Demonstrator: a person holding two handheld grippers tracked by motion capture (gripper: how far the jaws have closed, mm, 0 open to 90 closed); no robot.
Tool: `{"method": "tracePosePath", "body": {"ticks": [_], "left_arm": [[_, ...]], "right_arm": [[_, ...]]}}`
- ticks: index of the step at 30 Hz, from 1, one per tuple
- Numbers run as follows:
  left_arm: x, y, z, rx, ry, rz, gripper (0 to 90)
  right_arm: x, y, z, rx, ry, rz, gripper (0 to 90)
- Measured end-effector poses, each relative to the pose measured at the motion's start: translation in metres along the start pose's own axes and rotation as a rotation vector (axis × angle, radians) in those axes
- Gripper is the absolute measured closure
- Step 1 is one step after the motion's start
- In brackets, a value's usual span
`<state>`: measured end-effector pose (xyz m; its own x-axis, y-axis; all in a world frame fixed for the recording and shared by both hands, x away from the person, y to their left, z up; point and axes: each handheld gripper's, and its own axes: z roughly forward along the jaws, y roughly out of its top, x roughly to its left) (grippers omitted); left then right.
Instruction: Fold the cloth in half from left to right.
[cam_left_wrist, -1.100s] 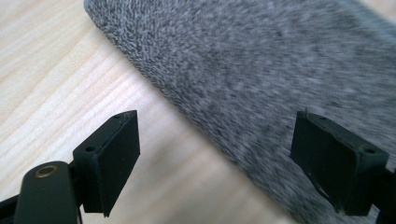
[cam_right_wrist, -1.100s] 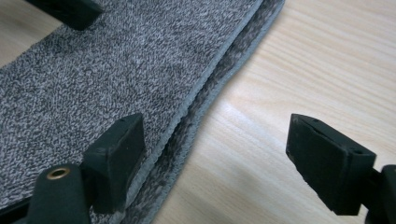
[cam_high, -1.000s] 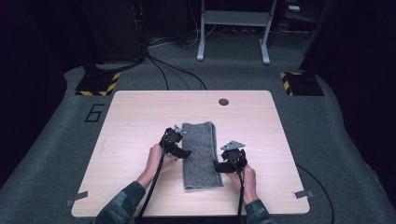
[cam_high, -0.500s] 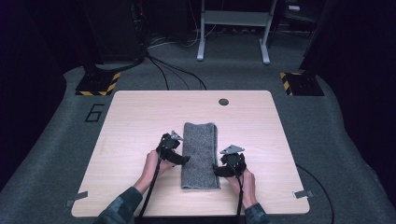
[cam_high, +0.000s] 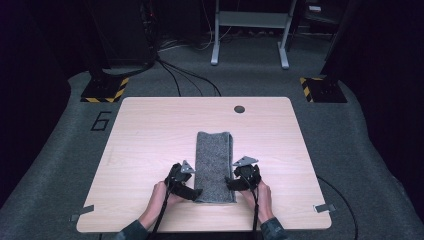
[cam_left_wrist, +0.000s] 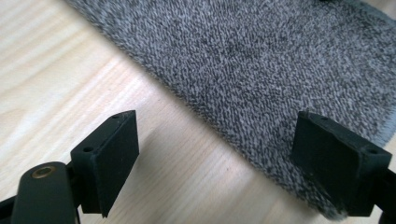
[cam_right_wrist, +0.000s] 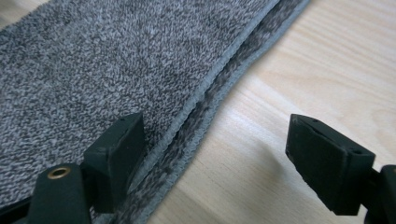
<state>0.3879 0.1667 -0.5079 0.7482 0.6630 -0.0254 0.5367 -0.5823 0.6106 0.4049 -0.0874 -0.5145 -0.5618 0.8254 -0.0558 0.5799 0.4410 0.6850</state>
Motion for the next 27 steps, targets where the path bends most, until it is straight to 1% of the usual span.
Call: {"method": "tracePosePath", "body": {"ticks": [1, 2, 4, 5, 6, 7, 8, 9, 10, 11, 12, 13, 14, 15, 16, 17, 19, 21, 22, 23, 24, 25, 26, 27], "left_arm": [[-0.001, -0.001, -0.001, -0.004, 0.004, 0.006, 14.7], [-0.004, -0.003, -0.001, 0.011, 0.019, 0.022, 14.9], [-0.010, -0.007, -0.001, 0.020, 0.038, 0.045, 15.1], [-0.012, -0.009, -0.002, 0.018, 0.038, 0.057, 15.0], [-0.013, -0.010, -0.003, 0.017, 0.035, 0.056, 15.1], [-0.015, -0.012, -0.003, 0.011, 0.041, 0.061, 15.1], [-0.016, -0.012, -0.005, 0.019, 0.035, 0.068, 15.1], [-0.016, -0.013, -0.006, 0.015, 0.029, 0.063, 15.0], [-0.015, -0.013, -0.006, 0.002, 0.022, 0.057, 14.8], [-0.013, -0.013, -0.009, -0.005, 0.011, 0.047, 14.3], [-0.010, -0.012, -0.010, -0.016, -0.001, 0.040, 14.2], [-0.006, -0.011, -0.011, -0.029, -0.010, 0.017, 14.1], [-0.002, -0.009, -0.013, -0.034, -0.012, 0.009, 13.8], [0.003, -0.008, -0.013, -0.050, -0.010, -0.012, 13.2], [0.009, -0.005, -0.014, -0.053, -0.022, -0.029, 12.3], [0.014, -0.003, -0.014, -0.062, -0.024, -0.044, 11.8], [0.024, 0.003, -0.013, -0.069, -0.021, -0.068, 10.4], [0.036, 0.010, -0.012, -0.081, -0.009, -0.084, 9.6], [0.043, 0.015, -0.011, -0.080, -0.007, -0.092, 9.4], [0.048, 0.018, -0.010, -0.088, -0.007, -0.104, 8.9], [0.054, 0.022, -0.008, -0.087, 0.003, -0.116, 9.0], [0.060, 0.026, -0.006, -0.085, 0.006, -0.122, 8.6], [0.065, 0.030, -0.004, -0.093, 0.000, -0.133, 8.5], [0.069, 0.034, -0.002, -0.087, 0.010, -0.136, 8.6]], "right_arm": [[0.001, 0.000, -0.002, -0.006, 0.001, 0.007, 19.2], [0.000, 0.000, -0.003, -0.012, 0.006, -0.004, 19.2], [0.004, -0.001, -0.004, -0.002, 0.007, -0.007, 19.2], [0.005, -0.003, -0.004, 0.002, 0.008, -0.012, 19.2], [0.006, -0.005, -0.004, 0.010, 0.011, -0.024, 19.2], [0.007, -0.006, -0.004, 0.006, 0.012, -0.025, 19.3], [0.008, -0.008, -0.005, 0.006, 0.019, -0.014, 19.3], [0.008, -0.009, -0.006, 0.004, 0.022, -0.022, 19.3], [0.008, -0.010, -0.007, 0.006, 0.028, -0.026, 19.2], [0.008, -0.010, -0.008, 0.009, 0.037, -0.023, 19.0], [0.006, -0.009, -0.009, 0.000, 0.046, -0.021, 18.1], [0.005, -0.008, -0.011, -0.002, 0.061, -0.013, 17.0], [0.001, -0.007, -0.011, -0.012, 0.075, -0.006, 16.9], [-0.001, -0.004, -0.012, -0.013, 0.075, -0.002, 16.8], [-0.004, -0.002, -0.013, -0.017, 0.076, 0.007, 16.5], [-0.007, 0.002, -0.013, -0.027, 0.083, 0.001, 16.2], [-0.013, 0.009, -0.013, -0.028, 0.090, 0.013, 15.8], [-0.019, 0.017, -0.012, -0.035, 0.092, 0.021, 15.5], [-0.023, 0.021, -0.011, -0.035, 0.103, 0.011, 15.4], [-0.027, 0.026, -0.009, -0.040, 0.109, 0.012, 15.5], [-0.027, 0.029, -0.008, -0.040, 0.109, 0.031, 15.5], [-0.031, 0.034, -0.006, -0.042, 0.115, 0.018, 15.7], [-0.034, 0.038, -0.004, -0.038, 0.115, 0.022, 15.6], [-0.036, 0.042, -0.001, -0.032, 0.119, 0.036, 15.8]]}}
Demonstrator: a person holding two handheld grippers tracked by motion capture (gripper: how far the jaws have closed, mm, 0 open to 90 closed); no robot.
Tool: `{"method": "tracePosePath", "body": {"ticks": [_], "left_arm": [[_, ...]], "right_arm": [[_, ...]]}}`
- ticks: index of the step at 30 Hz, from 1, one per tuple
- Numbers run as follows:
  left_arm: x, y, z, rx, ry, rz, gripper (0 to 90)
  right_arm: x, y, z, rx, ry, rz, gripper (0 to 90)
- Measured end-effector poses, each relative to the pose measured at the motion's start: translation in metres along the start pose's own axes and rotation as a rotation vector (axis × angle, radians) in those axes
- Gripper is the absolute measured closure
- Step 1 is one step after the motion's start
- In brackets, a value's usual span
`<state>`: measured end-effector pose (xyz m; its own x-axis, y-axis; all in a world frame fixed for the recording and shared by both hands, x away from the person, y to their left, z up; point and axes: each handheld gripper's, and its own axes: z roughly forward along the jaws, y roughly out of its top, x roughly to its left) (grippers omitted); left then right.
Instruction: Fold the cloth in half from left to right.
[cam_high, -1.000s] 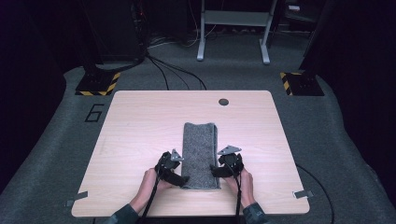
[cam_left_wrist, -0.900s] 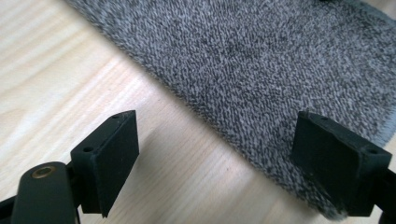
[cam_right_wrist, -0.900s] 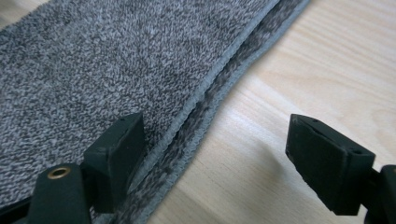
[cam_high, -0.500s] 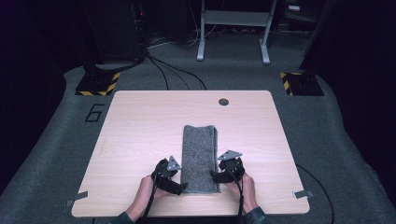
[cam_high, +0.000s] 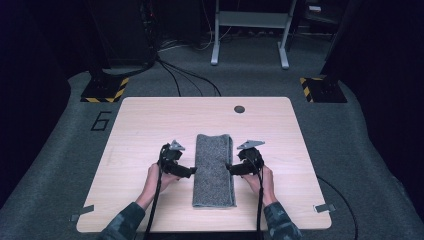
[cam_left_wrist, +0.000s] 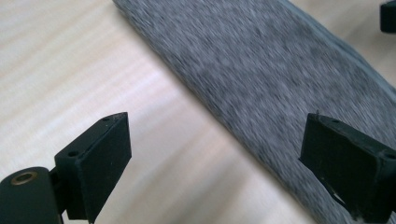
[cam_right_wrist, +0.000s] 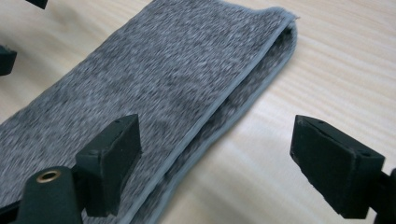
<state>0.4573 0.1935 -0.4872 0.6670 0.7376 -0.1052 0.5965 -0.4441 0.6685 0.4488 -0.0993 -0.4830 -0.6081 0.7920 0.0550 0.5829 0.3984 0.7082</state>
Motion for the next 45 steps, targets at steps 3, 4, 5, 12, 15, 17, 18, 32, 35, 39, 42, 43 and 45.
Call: {"method": "tracePosePath", "body": {"ticks": [3, 4, 5, 12, 15, 17, 18, 32, 35, 39, 42, 43, 45], "left_arm": [[0.011, 0.014, 0.008, -0.006, -0.009, -0.035, 7.9], [0.015, 0.018, 0.011, -0.005, 0.000, -0.037, 7.3], [0.018, 0.023, 0.014, -0.009, 0.000, -0.047, 7.1], [0.034, 0.050, 0.037, -0.004, 0.030, -0.088, 9.7], [0.041, 0.060, 0.045, -0.010, 0.045, -0.113, 12.8], [0.045, 0.065, 0.049, -0.008, 0.046, -0.126, 14.9], [0.046, 0.066, 0.050, -0.007, 0.049, -0.126, 14.9], [0.054, 0.075, 0.073, 0.011, 0.083, -0.137, 30.9], [0.053, 0.076, 0.076, 0.027, 0.096, -0.113, 35.2], [0.052, 0.075, 0.082, 0.039, 0.101, -0.108, 40.1], [0.051, 0.074, 0.084, 0.044, 0.094, -0.106, 46.6], [0.051, 0.074, 0.084, 0.044, 0.092, -0.104, 49.4], [0.049, 0.073, 0.084, 0.041, 0.092, -0.089, 57.8]], "right_arm": [[-0.007, 0.009, 0.008, -0.001, 0.009, 0.017, 15.7], [-0.010, 0.013, 0.011, 0.006, 0.012, 0.020, 15.7], [-0.013, 0.016, 0.014, 0.009, 0.015, 0.020, 15.7], [-0.030, 0.036, 0.031, 0.015, 0.020, 0.050, 17.2], [-0.036, 0.044, 0.038, 0.024, 0.018, 0.074, 18.7], [-0.039, 0.048, 0.043, 0.021, 0.009, 0.084, 20.3], [-0.042, 0.050, 0.047, 0.036, 0.009, 0.086, 21.0], [-0.056, 0.068, 0.076, 0.052, -0.036, 0.120, 42.3], [-0.058, 0.070, 0.083, 0.057, -0.045, 0.135, 48.1], [-0.056, 0.071, 0.089, 0.074, -0.041, 0.128, 55.0], [-0.055, 0.071, 0.091, 0.085, -0.048, 0.122, 63.9], [-0.054, 0.071, 0.091, 0.094, -0.047, 0.126, 67.1], [-0.053, 0.070, 0.092, 0.103, -0.048, 0.118, 71.6]]}}
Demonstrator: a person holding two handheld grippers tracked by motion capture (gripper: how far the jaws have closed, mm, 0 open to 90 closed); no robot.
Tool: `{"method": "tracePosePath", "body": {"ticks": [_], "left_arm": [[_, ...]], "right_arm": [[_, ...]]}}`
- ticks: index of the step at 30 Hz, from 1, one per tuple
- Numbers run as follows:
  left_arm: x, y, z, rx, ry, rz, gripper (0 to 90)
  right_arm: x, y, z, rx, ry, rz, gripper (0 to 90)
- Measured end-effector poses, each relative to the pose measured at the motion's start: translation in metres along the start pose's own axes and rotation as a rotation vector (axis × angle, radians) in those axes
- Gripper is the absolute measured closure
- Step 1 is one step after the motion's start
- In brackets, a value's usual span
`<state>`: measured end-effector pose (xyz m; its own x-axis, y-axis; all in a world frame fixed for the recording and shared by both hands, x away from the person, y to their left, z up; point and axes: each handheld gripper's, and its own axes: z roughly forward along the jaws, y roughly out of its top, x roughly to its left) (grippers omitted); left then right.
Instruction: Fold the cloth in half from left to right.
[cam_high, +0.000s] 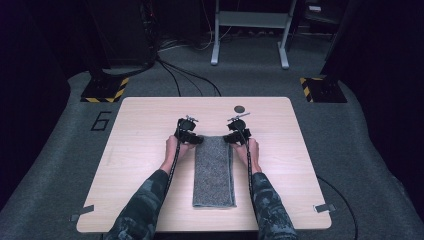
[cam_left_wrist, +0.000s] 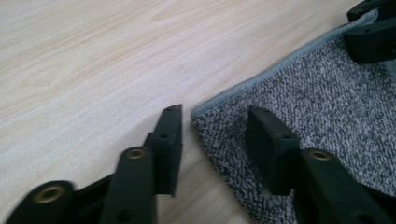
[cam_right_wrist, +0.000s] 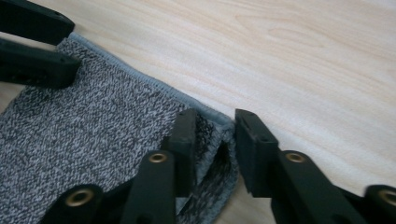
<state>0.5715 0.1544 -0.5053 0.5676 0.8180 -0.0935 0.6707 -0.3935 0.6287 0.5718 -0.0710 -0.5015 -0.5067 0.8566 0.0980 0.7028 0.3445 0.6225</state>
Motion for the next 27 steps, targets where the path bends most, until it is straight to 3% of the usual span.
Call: {"method": "tracePosePath", "body": {"ticks": [6, 9, 17, 27], "left_arm": [[-0.003, -0.002, 0.000, -0.004, -0.009, 0.016, 78.0], [-0.006, -0.003, 0.000, -0.018, -0.005, 0.017, 84.7], [-0.010, -0.003, -0.015, -0.055, -0.011, 0.042, 87.3], [-0.016, 0.002, -0.047, -0.137, -0.031, 0.060, 87.5]], "right_arm": [[0.001, -0.005, 0.001, -0.005, 0.016, 0.023, 84.3], [0.003, -0.009, 0.000, -0.026, 0.013, 0.004, 85.8], [0.000, -0.011, -0.016, -0.075, 0.041, 0.017, 86.9], [0.011, -0.005, -0.052, -0.155, 0.028, -0.043, 87.2]]}}
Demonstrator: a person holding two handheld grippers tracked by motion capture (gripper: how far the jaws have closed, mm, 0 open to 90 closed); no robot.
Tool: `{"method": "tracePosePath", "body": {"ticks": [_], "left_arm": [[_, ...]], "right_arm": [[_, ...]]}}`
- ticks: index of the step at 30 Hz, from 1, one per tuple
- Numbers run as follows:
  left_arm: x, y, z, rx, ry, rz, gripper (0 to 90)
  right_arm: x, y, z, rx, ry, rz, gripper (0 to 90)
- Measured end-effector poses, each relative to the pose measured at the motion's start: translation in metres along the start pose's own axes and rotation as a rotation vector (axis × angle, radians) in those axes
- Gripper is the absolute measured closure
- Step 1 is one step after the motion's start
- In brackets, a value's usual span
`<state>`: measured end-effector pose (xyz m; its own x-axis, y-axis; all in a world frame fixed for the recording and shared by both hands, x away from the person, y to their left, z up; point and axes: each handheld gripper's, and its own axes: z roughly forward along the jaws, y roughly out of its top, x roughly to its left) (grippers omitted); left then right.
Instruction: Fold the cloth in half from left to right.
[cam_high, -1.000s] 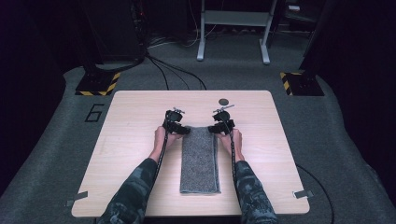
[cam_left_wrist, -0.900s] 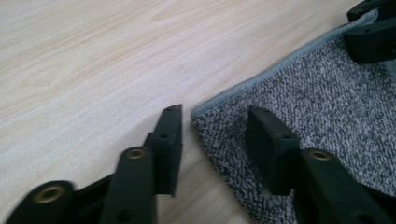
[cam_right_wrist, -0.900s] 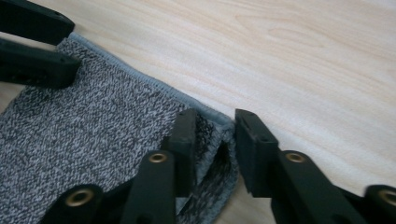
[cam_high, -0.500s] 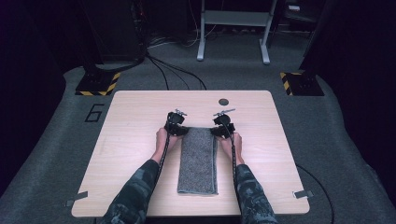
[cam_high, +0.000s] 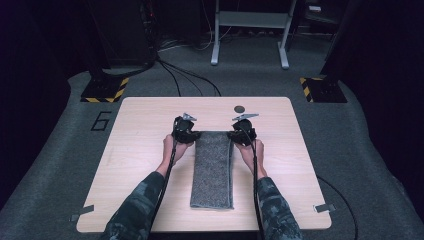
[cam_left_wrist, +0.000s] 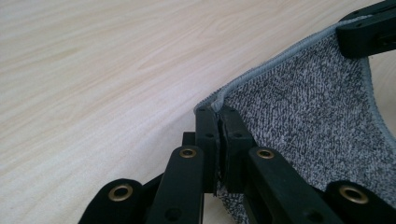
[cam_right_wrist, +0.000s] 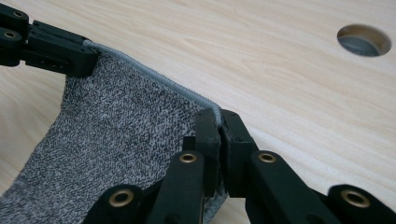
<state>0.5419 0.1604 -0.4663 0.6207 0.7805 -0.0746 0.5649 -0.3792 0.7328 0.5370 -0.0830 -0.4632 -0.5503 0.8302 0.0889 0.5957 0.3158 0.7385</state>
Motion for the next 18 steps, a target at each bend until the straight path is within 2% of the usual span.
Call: {"method": "tracePosePath", "body": {"ticks": [1, 2, 3, 5, 6, 7, 8, 11, 18], "left_arm": [[-0.001, 0.001, -0.003, -0.011, 0.001, 0.006, 87.5], [-0.001, 0.002, -0.005, -0.009, 0.002, 0.012, 87.5], [-0.002, 0.003, -0.007, -0.018, 0.004, 0.013, 87.6], [-0.003, 0.004, -0.009, -0.028, 0.009, 0.018, 87.6], [-0.003, 0.004, -0.011, -0.030, 0.008, 0.018, 87.6], [-0.003, 0.005, -0.012, -0.032, 0.008, 0.018, 87.6], [-0.003, 0.006, -0.014, -0.036, 0.008, 0.019, 87.6], [-0.003, 0.011, -0.019, -0.051, 0.009, 0.020, 87.6], [-0.005, 0.020, -0.034, -0.092, 0.009, 0.028, 87.6]], "right_arm": [[0.002, 0.001, -0.002, -0.005, -0.005, 0.007, 87.2], [0.001, 0.002, -0.004, -0.013, -0.006, -0.027, 87.2], [0.002, 0.003, -0.006, -0.011, -0.008, -0.015, 87.3], [0.002, 0.004, -0.008, -0.021, -0.006, -0.031, 87.3], [0.004, 0.006, -0.010, -0.022, -0.005, -0.013, 87.3], [0.003, 0.008, -0.012, -0.028, -0.006, -0.028, 87.3], [0.003, 0.010, -0.013, -0.038, -0.005, -0.018, 87.3], [0.003, 0.015, -0.020, -0.052, -0.008, -0.033, 87.4], [0.006, 0.023, -0.034, -0.083, 0.001, -0.029, 87.4]]}}
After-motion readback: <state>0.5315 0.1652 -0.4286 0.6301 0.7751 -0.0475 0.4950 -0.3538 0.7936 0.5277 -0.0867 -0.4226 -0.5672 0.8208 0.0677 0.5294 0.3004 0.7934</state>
